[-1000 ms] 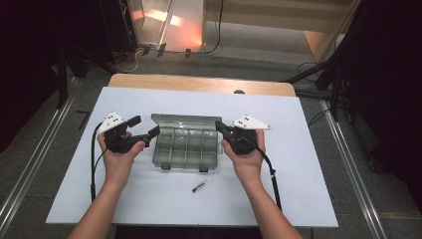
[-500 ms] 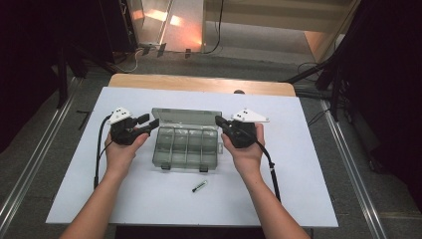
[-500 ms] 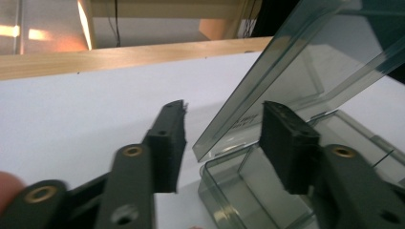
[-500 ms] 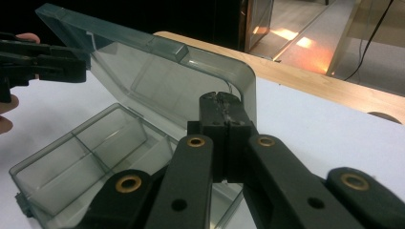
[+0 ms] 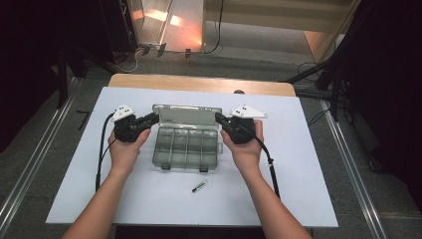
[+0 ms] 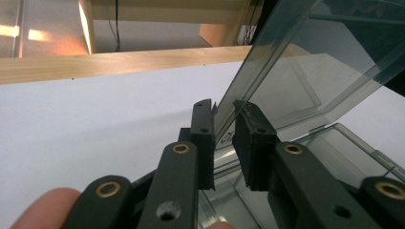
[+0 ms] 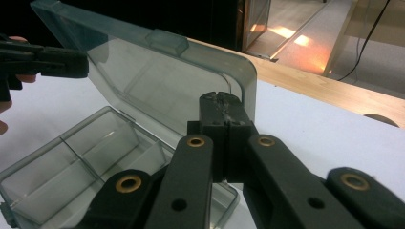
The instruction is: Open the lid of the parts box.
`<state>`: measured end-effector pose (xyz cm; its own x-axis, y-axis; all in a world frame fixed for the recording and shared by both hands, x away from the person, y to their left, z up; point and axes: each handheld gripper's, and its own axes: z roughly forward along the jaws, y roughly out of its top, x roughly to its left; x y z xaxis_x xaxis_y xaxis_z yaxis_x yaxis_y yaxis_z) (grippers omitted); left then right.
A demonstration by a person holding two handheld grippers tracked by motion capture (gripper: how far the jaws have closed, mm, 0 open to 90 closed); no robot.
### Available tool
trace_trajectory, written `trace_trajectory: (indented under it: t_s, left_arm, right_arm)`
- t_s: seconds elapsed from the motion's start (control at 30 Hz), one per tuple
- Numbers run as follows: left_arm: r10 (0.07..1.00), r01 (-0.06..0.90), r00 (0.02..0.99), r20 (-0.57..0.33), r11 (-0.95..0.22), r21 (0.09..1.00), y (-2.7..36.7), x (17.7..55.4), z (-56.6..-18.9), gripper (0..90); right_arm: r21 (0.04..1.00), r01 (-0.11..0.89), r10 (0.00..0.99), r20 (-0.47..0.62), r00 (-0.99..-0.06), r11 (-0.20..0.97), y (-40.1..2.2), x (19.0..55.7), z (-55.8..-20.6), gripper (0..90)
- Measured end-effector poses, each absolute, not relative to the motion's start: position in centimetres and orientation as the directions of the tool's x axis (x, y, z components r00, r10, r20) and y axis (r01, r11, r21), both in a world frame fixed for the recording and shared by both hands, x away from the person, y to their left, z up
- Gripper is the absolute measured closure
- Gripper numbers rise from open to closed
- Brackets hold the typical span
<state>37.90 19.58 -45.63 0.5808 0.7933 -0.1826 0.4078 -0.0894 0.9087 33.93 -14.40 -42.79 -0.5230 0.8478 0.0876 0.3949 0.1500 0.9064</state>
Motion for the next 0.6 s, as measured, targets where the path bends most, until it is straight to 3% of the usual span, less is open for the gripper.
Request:
trace_trajectory:
  t_s: [0.27,0.5,0.6]
  left_arm:
    - [0.805,0.419,0.562,-0.193,-0.076,0.905,19.4,38.1,-45.6,80.4]
    - [0.811,0.431,0.547,-0.207,-0.06,0.9,19.3,38.2,-45.6,80.4]
    - [0.81,0.435,0.547,-0.214,-0.056,0.899,19.3,38.3,-45.6,80.4]
  right_arm:
    - [0.906,0.395,0.83,0.098,-0.549,0.155,-15.3,33.6,-42.9,87.4]
    - [0.919,0.375,0.82,0.118,-0.56,0.124,-16.6,32.6,-43.2,58.5]
    - [0.921,0.375,0.829,0.126,-0.545,0.106,-16.6,32.6,-43.3,30.6]
